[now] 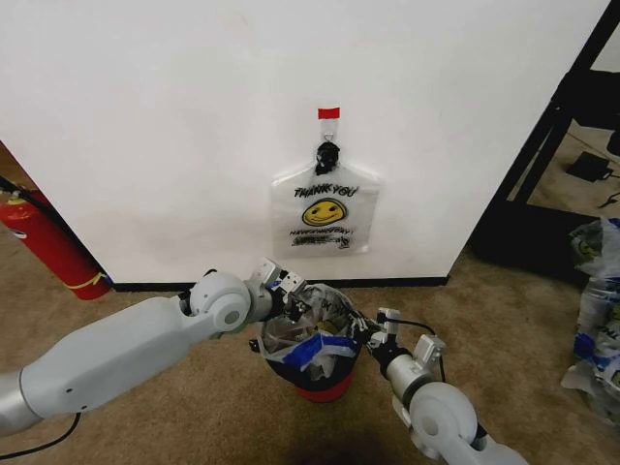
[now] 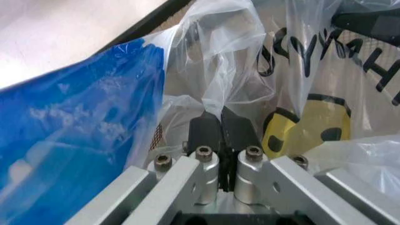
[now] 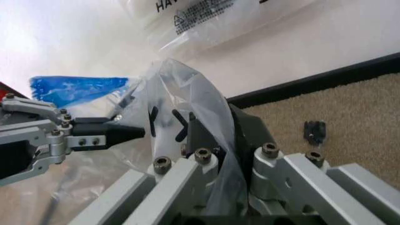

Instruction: Pick up the garbage bag from the wall and place it over the trash bin.

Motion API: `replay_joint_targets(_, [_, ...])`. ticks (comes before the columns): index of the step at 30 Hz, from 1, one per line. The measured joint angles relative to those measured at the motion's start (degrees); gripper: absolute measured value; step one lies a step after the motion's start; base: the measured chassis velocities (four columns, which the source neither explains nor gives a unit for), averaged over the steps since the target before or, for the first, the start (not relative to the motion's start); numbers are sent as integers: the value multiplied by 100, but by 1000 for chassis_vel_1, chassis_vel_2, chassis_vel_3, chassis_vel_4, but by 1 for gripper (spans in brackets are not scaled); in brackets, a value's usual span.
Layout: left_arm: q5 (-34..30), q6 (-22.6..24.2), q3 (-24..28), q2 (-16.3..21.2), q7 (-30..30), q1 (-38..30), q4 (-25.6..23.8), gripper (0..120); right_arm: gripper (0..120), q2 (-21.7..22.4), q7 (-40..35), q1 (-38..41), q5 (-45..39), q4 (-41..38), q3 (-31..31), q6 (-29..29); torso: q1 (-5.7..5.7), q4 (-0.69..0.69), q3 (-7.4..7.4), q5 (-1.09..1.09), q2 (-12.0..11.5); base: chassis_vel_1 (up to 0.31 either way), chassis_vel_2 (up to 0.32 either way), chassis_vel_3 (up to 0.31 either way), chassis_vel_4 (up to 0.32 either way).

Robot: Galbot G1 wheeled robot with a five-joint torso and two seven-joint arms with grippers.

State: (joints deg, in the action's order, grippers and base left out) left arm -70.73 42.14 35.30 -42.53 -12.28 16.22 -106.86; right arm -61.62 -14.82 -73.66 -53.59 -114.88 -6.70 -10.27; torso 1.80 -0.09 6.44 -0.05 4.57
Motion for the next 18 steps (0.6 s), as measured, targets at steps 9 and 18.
replay_joint_targets(9, [91, 0, -501, 193, -155, 133, -321, 1, 2, -5, 5, -11, -6, 31, -25, 9, 0, 1, 0, 0, 0, 0, 0, 0, 0])
replay_joint_targets(18, [12, 0, -670, 318, -216, 200, -484, 36, 2, -12, 5, -8, 1, 31, -7, 9, 0, 0, 0, 0, 0, 0, 0, 0, 0])
